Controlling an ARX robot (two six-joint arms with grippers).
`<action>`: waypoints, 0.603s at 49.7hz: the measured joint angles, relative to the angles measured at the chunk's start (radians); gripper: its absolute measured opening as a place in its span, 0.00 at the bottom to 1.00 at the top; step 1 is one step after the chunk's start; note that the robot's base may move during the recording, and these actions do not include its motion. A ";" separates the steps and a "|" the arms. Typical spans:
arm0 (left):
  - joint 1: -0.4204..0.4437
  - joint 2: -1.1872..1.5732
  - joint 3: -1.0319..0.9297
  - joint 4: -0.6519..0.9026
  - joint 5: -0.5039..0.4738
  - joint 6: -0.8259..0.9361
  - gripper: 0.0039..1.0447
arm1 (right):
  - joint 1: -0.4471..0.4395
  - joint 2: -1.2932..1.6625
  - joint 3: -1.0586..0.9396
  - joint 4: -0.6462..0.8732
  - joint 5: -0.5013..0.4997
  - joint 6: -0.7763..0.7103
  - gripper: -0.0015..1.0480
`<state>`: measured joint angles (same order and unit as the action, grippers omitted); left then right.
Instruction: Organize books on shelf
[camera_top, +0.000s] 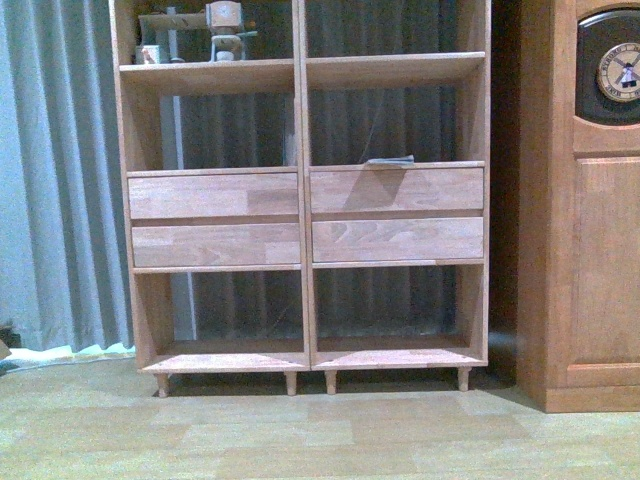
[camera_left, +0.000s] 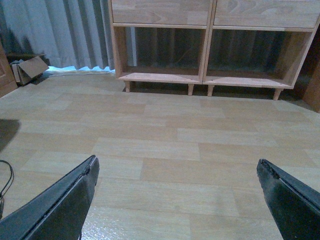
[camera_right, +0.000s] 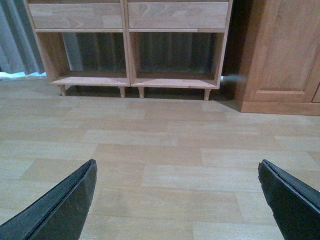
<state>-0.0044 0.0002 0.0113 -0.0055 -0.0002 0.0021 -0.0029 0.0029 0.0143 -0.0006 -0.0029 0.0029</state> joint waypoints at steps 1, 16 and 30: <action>0.000 0.000 0.000 0.000 0.000 0.000 0.93 | 0.000 0.000 0.000 0.000 0.000 0.000 0.93; 0.000 0.000 0.000 0.000 0.000 0.000 0.93 | 0.000 0.000 0.000 0.000 0.000 0.000 0.93; 0.000 0.000 0.000 0.000 0.000 0.000 0.93 | 0.000 0.000 0.000 0.000 0.000 0.000 0.93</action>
<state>-0.0044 0.0002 0.0113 -0.0059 -0.0002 0.0025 -0.0029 0.0029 0.0143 -0.0006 -0.0029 0.0029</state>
